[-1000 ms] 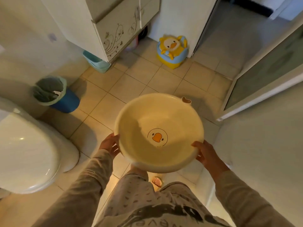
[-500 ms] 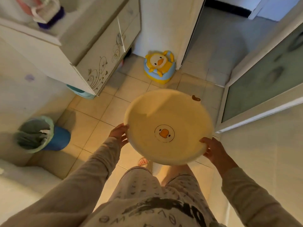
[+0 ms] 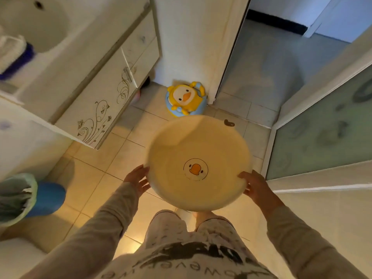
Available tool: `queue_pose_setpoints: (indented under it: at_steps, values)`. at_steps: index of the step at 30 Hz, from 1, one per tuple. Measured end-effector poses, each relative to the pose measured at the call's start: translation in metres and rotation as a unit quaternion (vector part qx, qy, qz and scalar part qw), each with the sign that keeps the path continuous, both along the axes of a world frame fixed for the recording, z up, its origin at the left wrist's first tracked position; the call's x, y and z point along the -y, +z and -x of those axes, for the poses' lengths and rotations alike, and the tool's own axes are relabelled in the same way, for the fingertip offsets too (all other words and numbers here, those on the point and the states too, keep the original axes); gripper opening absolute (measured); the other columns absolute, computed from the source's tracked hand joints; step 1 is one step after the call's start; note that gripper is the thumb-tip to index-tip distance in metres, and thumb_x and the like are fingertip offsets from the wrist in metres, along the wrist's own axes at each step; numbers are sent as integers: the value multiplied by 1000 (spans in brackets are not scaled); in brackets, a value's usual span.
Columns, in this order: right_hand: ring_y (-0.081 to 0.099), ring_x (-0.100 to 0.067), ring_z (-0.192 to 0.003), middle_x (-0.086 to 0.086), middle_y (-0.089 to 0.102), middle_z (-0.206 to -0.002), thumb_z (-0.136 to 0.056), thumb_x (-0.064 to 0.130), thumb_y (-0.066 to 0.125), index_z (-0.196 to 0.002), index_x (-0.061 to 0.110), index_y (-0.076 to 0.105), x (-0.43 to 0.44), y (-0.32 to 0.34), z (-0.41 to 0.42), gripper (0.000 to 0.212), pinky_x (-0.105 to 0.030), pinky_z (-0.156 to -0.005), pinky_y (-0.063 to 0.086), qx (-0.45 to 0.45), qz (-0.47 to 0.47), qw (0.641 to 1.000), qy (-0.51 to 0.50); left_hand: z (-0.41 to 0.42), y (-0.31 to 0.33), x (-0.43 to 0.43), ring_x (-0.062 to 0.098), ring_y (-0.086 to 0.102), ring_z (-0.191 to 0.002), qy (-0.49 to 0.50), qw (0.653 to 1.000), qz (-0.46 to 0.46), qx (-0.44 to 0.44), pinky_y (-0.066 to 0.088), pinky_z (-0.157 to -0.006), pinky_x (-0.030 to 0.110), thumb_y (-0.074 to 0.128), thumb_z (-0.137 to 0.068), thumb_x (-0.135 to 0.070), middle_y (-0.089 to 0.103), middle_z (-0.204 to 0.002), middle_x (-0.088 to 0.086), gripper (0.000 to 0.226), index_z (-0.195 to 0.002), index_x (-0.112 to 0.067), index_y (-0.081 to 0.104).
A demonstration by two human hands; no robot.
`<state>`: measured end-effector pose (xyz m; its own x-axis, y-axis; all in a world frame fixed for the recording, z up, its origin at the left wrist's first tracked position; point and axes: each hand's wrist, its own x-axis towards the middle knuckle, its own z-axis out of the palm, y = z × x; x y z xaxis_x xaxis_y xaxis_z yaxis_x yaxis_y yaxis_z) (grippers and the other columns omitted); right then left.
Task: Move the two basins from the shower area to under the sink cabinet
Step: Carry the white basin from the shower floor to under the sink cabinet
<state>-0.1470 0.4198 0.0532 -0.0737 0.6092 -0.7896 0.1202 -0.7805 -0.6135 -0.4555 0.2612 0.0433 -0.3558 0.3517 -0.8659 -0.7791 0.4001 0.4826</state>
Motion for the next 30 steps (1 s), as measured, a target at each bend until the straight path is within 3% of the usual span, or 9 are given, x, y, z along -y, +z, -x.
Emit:
queue_pose_setpoints:
  at_steps: [3, 8, 15, 24, 30]
  values:
    - [55, -27, -93, -4, 61, -96, -79, 3, 60, -112, 16, 56, -53, 0, 7, 36, -32, -65, 48, 16, 7, 999, 27, -8, -6, -33, 24, 57, -78, 43, 999, 12, 12, 51, -65, 38, 58, -85, -7, 62, -89, 4, 23, -107, -11, 58]
    - [56, -22, -85, -2, 61, -93, -78, 3, 61, -110, 18, 56, -140, 5, 22, 35, -31, -61, 47, 44, 8, 996, 75, -19, -4, -84, 23, 57, -76, 111, 993, 15, 23, 51, -66, 37, 57, -85, -7, 61, -87, 1, 11, -83, -16, 62]
    - [57, -21, -81, -3, 62, -91, -77, 2, 60, -106, 18, 59, -219, -7, 68, 33, -31, -61, 47, 45, 16, 987, 153, -6, -14, -127, 23, 55, -77, 180, 982, 35, 36, 52, -69, 38, 58, -84, -8, 60, -87, 2, 9, -82, -16, 62]
    - [57, -29, -89, -9, 61, -97, -79, 1, 60, -112, 14, 56, -298, -12, 155, 36, -34, -64, 50, 61, 23, 974, 218, 42, -19, -180, 22, 54, -76, 250, 966, 48, 48, 50, -65, 37, 58, -84, -9, 59, -87, 1, 8, -82, -16, 61]
    - [56, -31, -94, -8, 61, -96, -79, 1, 59, -111, 15, 54, -333, -12, 215, 35, -34, -65, 51, 60, 31, 957, 281, 69, -7, -198, 22, 54, -75, 311, 948, 47, 50, 47, -60, 36, 57, -85, -11, 59, -88, -1, 19, -104, -14, 57]
